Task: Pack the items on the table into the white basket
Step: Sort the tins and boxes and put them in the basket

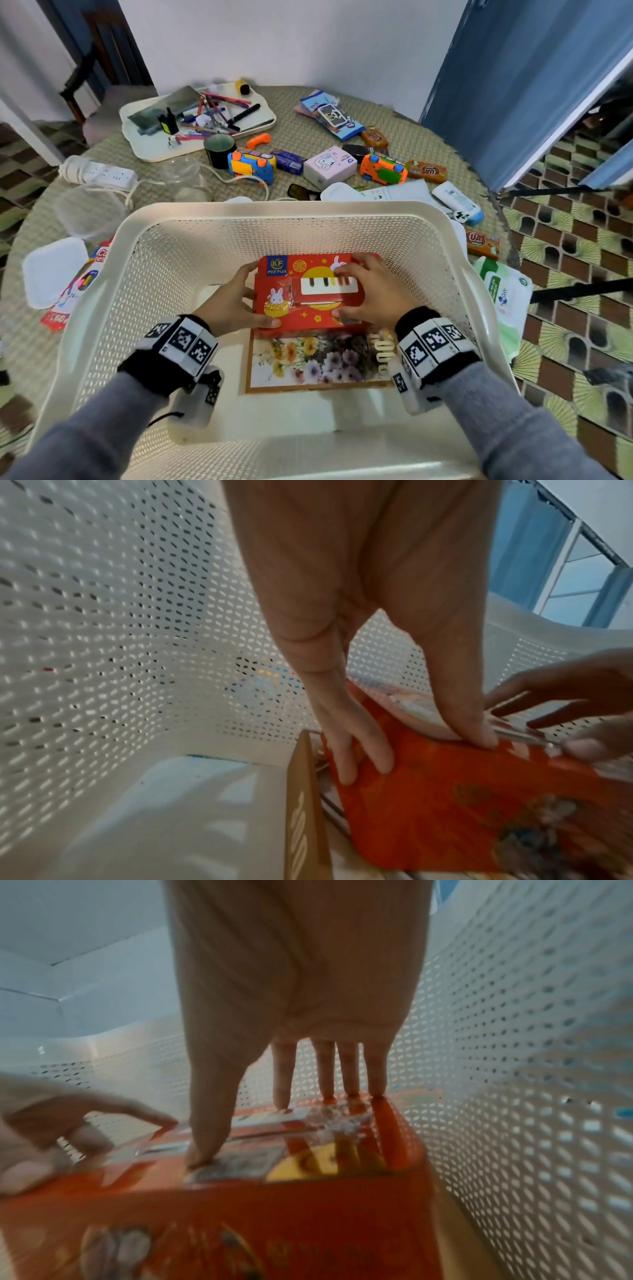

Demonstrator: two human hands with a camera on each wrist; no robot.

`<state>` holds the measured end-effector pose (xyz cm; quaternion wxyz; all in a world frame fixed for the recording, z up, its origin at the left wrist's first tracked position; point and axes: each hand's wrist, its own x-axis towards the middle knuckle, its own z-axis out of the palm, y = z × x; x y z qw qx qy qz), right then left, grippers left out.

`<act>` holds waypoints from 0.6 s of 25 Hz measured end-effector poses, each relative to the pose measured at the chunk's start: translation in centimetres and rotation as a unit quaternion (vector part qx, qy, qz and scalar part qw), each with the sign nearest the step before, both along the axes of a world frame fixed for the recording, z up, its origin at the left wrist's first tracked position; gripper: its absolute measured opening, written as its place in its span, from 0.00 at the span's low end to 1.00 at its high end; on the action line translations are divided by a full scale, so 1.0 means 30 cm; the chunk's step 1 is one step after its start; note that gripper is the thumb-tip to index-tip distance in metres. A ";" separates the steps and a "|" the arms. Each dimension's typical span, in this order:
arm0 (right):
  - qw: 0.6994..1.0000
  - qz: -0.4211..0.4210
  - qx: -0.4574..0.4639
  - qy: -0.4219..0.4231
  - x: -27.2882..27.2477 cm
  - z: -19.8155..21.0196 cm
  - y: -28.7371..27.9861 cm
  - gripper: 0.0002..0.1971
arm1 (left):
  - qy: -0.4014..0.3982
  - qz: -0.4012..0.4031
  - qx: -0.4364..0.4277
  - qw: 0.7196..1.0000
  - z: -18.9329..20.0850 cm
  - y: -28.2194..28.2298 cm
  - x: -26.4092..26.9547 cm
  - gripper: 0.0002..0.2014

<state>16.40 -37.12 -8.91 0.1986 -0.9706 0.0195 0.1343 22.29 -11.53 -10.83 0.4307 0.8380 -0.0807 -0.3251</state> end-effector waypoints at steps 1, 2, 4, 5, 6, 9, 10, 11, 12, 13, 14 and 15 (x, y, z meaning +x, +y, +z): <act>1.000 -0.006 0.000 0.006 0.003 0.005 -0.014 0.39 | 0.003 -0.004 -0.020 1.000 0.003 -0.012 -0.015 0.52; 1.000 -0.013 0.002 0.015 0.004 0.012 -0.027 0.39 | 0.011 -0.007 -0.043 0.999 0.002 -0.024 -0.030 0.52; 0.999 -0.023 0.006 0.030 0.008 0.023 -0.050 0.39 | 0.020 -0.008 -0.086 0.996 -0.016 -0.044 -0.051 0.53; 0.999 -0.030 0.009 0.035 0.010 0.026 -0.062 0.39 | 0.021 -0.005 -0.100 0.995 -0.029 -0.054 -0.058 0.54; 0.998 -0.040 0.013 0.041 0.012 0.028 -0.074 0.40 | 0.019 -0.005 -0.103 0.995 -0.039 -0.061 -0.061 0.54; 0.996 -0.067 0.024 0.047 0.018 0.026 -0.104 0.40 | 0.015 -0.013 -0.111 0.994 -0.053 -0.079 -0.072 0.52; 0.996 -0.069 0.021 0.050 0.019 0.025 -0.107 0.41 | 0.017 -0.015 -0.118 0.993 -0.057 -0.082 -0.074 0.53; 0.996 -0.069 0.018 0.052 0.020 0.024 -0.108 0.41 | 0.021 -0.014 -0.127 0.992 -0.057 -0.084 -0.077 0.54; 0.996 -0.068 0.015 0.053 0.023 0.023 -0.106 0.42 | 0.026 -0.014 -0.132 0.991 -0.056 -0.084 -0.077 0.55; 0.996 -0.067 0.015 0.054 0.024 0.023 -0.103 0.42 | 0.028 -0.018 -0.135 0.990 -0.056 -0.082 -0.077 0.56; 0.996 -0.067 0.015 0.055 0.024 0.024 -0.101 0.42 | 0.027 -0.024 -0.132 0.991 -0.057 -0.079 -0.076 0.57; 0.996 -0.065 0.015 0.057 0.025 0.026 -0.099 0.42 | 0.022 -0.031 -0.119 0.992 -0.059 -0.077 -0.072 0.58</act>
